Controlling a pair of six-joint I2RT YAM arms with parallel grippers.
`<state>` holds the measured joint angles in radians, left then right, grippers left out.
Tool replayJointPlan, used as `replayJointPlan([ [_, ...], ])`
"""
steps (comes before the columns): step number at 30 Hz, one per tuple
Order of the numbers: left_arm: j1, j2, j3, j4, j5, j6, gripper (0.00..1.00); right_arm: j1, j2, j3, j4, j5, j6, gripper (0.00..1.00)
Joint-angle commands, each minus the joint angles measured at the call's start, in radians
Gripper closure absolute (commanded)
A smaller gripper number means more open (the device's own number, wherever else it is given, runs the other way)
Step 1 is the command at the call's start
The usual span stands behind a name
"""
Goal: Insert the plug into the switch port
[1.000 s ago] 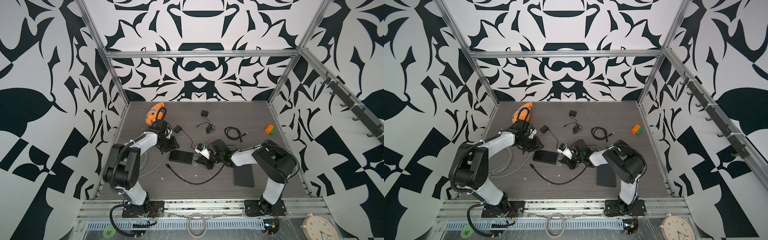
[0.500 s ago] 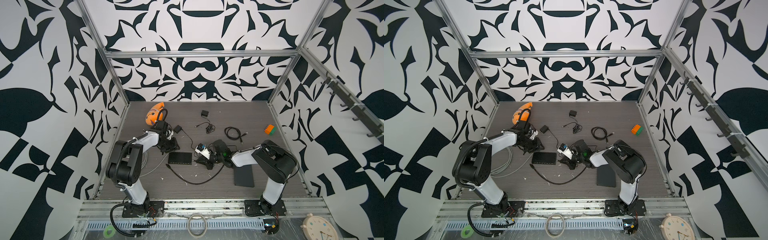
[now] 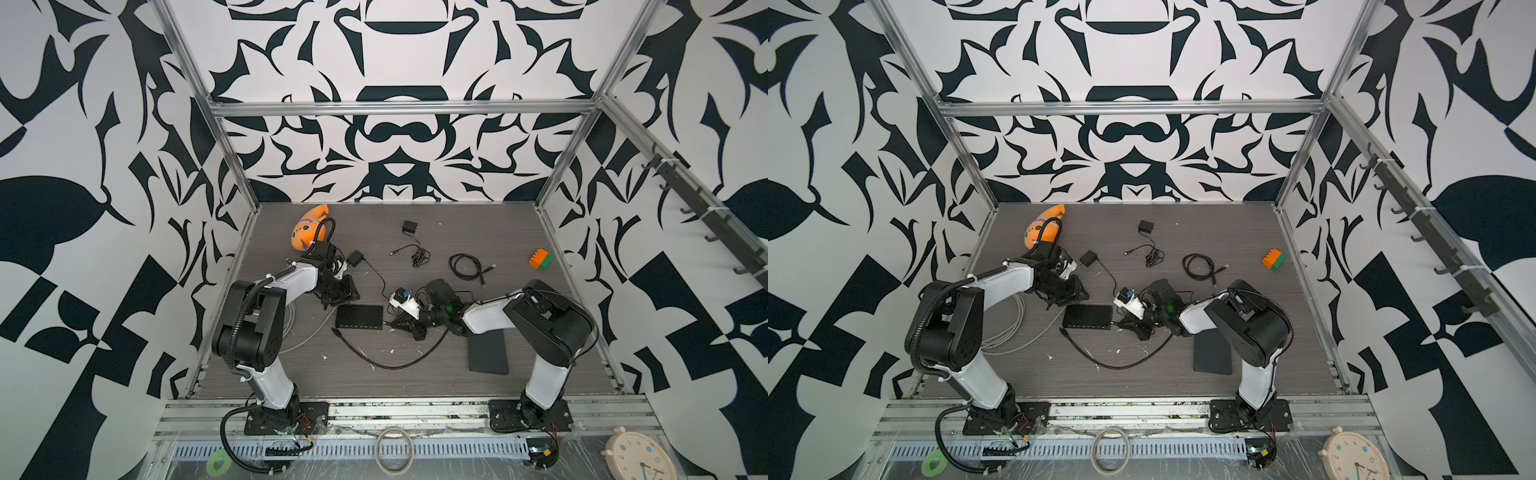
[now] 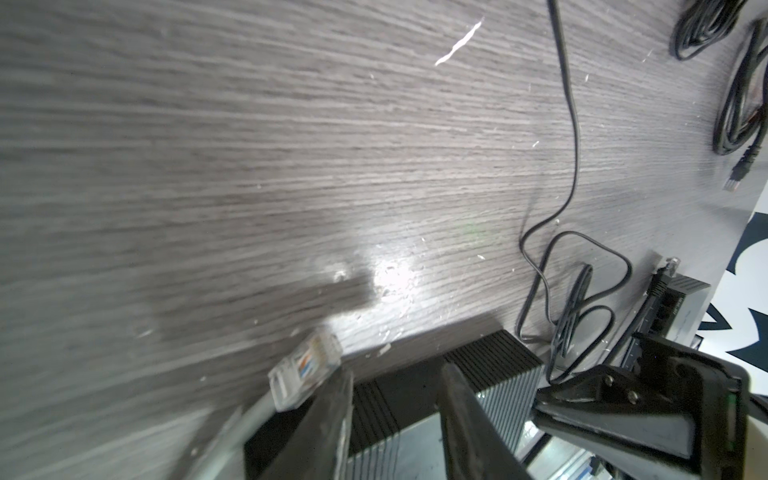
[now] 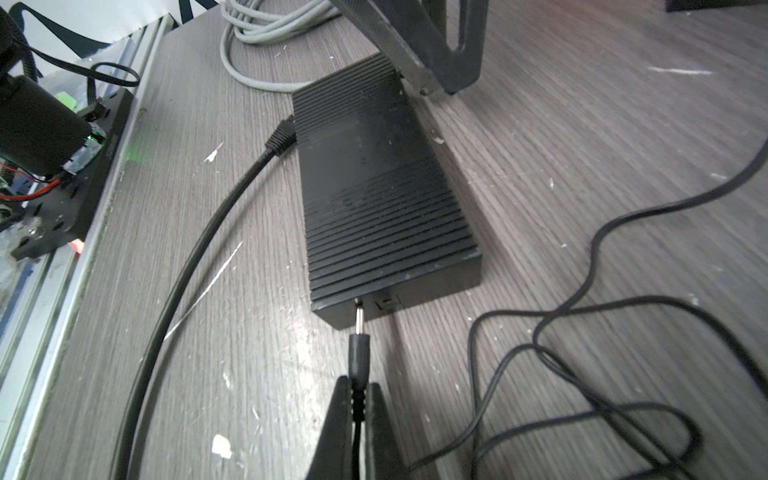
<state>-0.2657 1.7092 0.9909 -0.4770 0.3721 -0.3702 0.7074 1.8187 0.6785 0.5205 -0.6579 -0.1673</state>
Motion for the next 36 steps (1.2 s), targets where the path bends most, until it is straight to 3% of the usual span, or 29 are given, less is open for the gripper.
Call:
replayJointPlan([
  [1, -0.004, -0.036, 0.035, -0.052, -0.059, -0.018, 0.55, 0.003, 0.001, 0.032, 0.006, -0.016, -0.011, 1.0],
  [7, -0.002, -0.129, 0.087, -0.179, -0.201, -0.027, 0.43, 0.003, 0.011, 0.041, -0.003, -0.008, -0.007, 1.0],
  [12, 0.001, -0.228, -0.013, -0.206, -0.256, -0.084, 0.42, 0.003, 0.01, 0.042, -0.016, 0.004, -0.012, 1.0],
  [20, 0.002, -0.274, -0.128, -0.162, -0.154, -0.137, 0.46, 0.003, 0.01, 0.054, -0.049, 0.006, -0.03, 1.0],
  [28, 0.0, -0.193, -0.143, -0.053, -0.099, -0.139, 0.49, 0.004, 0.003, 0.055, -0.052, 0.025, -0.028, 1.0],
  [36, 0.005, -0.101, -0.072, 0.005, -0.014, -0.044, 0.51, -0.013, -0.022, 0.021, -0.043, 0.048, -0.04, 1.0],
])
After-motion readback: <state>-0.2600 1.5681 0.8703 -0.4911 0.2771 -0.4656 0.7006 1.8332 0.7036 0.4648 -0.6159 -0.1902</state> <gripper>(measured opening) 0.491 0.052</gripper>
